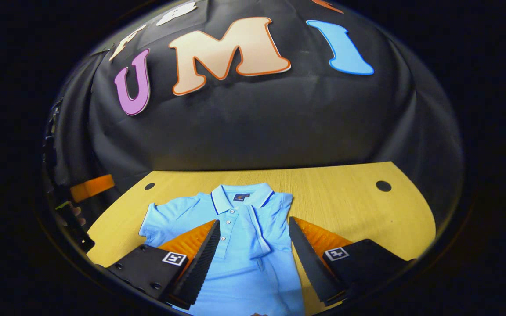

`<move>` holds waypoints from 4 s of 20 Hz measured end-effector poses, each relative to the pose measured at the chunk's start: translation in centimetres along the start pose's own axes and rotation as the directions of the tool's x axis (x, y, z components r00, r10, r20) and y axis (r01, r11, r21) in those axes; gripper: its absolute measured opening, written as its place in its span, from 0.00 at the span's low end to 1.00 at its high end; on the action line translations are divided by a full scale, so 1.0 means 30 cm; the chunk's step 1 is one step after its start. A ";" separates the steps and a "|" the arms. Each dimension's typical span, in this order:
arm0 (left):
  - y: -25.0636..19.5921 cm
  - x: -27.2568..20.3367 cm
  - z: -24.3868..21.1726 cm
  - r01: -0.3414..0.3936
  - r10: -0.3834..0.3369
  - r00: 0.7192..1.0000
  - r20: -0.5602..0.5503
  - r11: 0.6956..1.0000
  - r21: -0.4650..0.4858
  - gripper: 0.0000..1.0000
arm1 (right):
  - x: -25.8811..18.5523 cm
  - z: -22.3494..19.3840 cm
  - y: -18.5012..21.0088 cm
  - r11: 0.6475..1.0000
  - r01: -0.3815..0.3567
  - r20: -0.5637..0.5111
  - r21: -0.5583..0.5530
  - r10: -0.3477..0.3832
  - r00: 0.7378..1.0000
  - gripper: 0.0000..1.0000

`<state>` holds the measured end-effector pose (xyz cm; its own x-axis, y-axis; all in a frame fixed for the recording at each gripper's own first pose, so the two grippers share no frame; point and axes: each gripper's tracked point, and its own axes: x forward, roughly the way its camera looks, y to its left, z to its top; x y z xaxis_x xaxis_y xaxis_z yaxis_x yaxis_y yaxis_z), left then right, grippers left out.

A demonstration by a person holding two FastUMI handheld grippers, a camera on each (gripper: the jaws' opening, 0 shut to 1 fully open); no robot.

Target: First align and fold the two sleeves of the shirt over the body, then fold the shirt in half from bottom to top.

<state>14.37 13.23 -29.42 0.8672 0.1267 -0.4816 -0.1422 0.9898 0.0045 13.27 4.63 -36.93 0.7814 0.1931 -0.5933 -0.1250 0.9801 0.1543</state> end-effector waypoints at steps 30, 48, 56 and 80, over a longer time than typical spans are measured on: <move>-0.018 0.329 -0.452 0.010 -0.005 0.958 -0.286 1.000 0.016 0.01 | -0.257 -0.029 -0.198 0.993 0.110 -0.013 0.042 -0.110 0.994 0.94; -0.562 0.244 -0.379 0.235 -0.189 0.929 -0.319 0.966 0.112 0.00 | -0.422 -0.069 -0.318 0.985 0.149 -0.002 0.091 -0.150 0.989 0.94; -0.664 0.265 -0.476 0.316 -0.250 0.903 -0.350 0.938 0.145 0.05 | -0.368 -0.067 -0.288 0.979 0.162 -0.018 0.121 -0.161 0.987 0.98; -0.166 -0.665 -0.278 0.193 -0.181 0.977 -0.111 0.975 0.111 0.96 | -0.778 -0.310 -0.119 0.993 0.115 0.036 -0.035 -0.114 0.993 0.98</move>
<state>-6.21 5.22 -27.16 0.8200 -0.0627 -0.5689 0.0820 0.9966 0.0082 -10.22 -2.94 -30.98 0.8119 0.0784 -0.5785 -0.0553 0.9968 0.0574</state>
